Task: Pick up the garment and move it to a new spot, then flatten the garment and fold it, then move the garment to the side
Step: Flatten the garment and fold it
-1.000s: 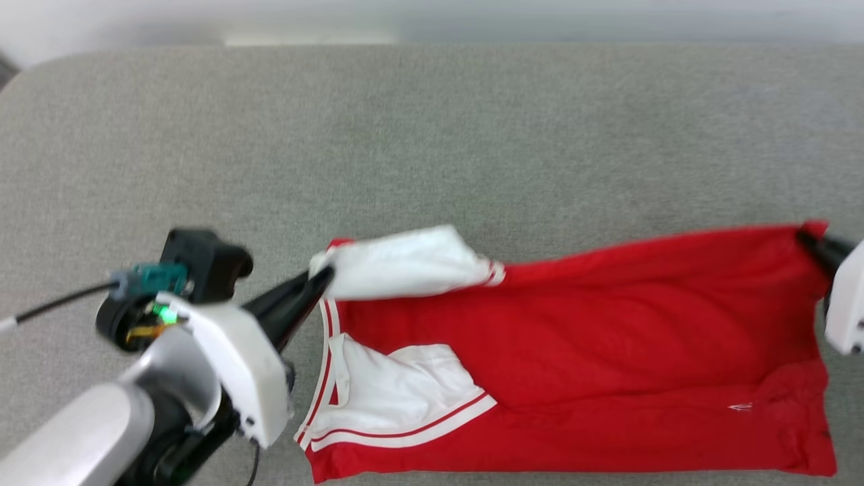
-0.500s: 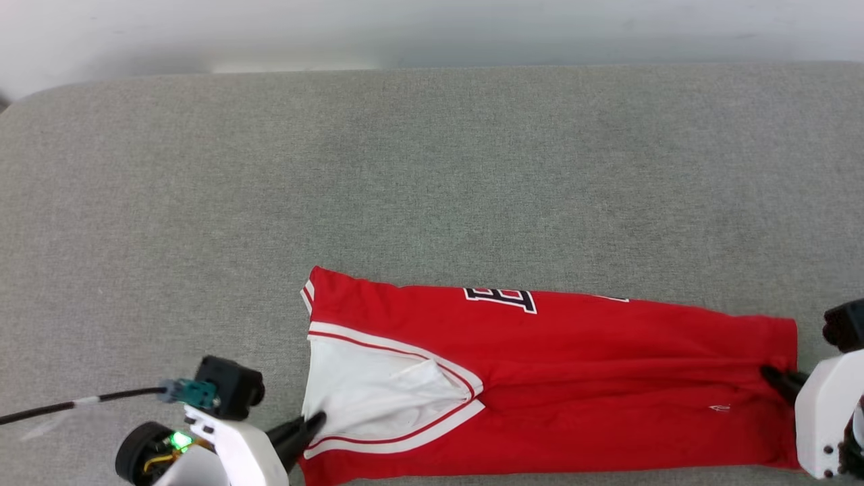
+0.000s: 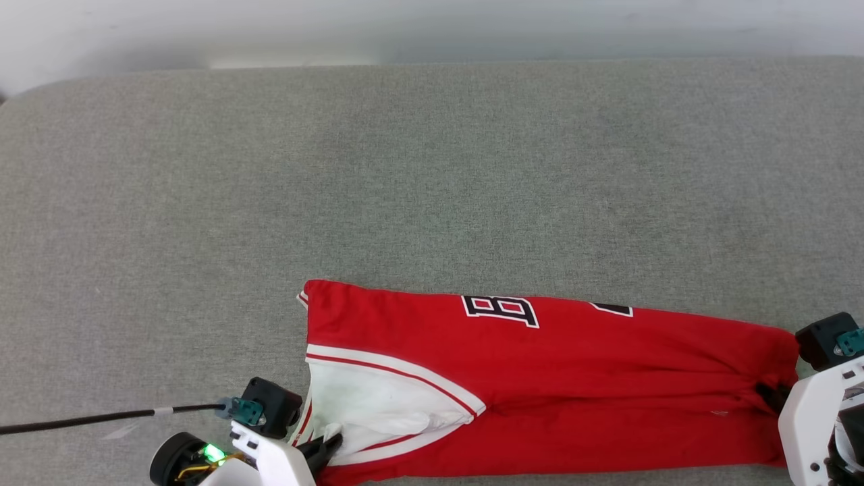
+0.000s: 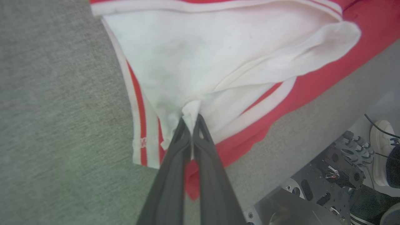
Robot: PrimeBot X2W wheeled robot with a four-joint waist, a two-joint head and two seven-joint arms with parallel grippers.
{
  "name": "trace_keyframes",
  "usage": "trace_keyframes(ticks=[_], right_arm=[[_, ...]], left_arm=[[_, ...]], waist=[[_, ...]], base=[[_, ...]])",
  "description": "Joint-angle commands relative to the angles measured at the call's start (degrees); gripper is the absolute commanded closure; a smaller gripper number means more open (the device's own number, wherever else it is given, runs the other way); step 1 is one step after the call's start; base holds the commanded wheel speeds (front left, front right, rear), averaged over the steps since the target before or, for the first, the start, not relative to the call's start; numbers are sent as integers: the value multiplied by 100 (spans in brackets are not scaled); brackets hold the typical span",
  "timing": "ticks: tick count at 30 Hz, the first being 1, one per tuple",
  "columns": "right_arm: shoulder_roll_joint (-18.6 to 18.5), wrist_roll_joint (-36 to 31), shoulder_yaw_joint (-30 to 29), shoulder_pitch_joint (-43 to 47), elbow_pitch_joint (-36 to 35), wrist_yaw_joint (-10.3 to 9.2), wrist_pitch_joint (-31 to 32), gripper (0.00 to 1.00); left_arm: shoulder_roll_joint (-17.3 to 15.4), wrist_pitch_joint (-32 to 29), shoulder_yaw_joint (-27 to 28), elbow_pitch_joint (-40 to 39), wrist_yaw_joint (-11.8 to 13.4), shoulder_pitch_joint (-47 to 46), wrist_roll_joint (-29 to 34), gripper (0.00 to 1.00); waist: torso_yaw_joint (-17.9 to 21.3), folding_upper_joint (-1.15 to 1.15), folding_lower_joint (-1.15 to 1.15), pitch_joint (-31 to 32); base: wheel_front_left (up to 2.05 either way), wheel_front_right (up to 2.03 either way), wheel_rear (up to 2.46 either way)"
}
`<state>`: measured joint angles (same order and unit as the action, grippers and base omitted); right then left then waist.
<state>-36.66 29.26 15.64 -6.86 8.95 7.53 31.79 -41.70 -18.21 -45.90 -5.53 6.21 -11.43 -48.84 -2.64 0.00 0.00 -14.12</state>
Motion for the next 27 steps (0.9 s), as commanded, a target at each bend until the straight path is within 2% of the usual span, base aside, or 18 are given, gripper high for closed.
trace_keyframes(ticks=[1,2,8,16,23,25,27], right_arm=[[46,16,115,17,138,-8,10,100],[57,18,139,-21,154,-7,-25,0],[29,43,62,-155,82,-6,-191,0],[206,439,-543,-71,-634,-6,42,0],[720,307,-1309,136,-1234,-6,235,0],[942,212,-1513,227,-1318,-6,251,0],[1155,135,-1710,337,-1370,-6,253,0]], left_arm=[[42,-7,-80,98,-32,-34,64,35],[75,13,-119,155,-45,-29,92,0],[228,455,-11,309,0,-64,224,0],[368,1665,448,89,222,-71,503,0],[606,2994,1032,-92,540,166,620,0],[700,3219,1187,-109,637,246,771,0],[844,3313,1339,-163,615,371,914,0]], waist=[[3,0,0,33],[7,0,0,62],[8,0,0,316],[6,0,0,635],[1,0,0,734],[-9,0,0,744],[-24,0,0,751]], base=[[0,0,0],[0,0,0],[0,0,0],[0,0,0],[0,0,0],[0,0,0],[0,0,0]])
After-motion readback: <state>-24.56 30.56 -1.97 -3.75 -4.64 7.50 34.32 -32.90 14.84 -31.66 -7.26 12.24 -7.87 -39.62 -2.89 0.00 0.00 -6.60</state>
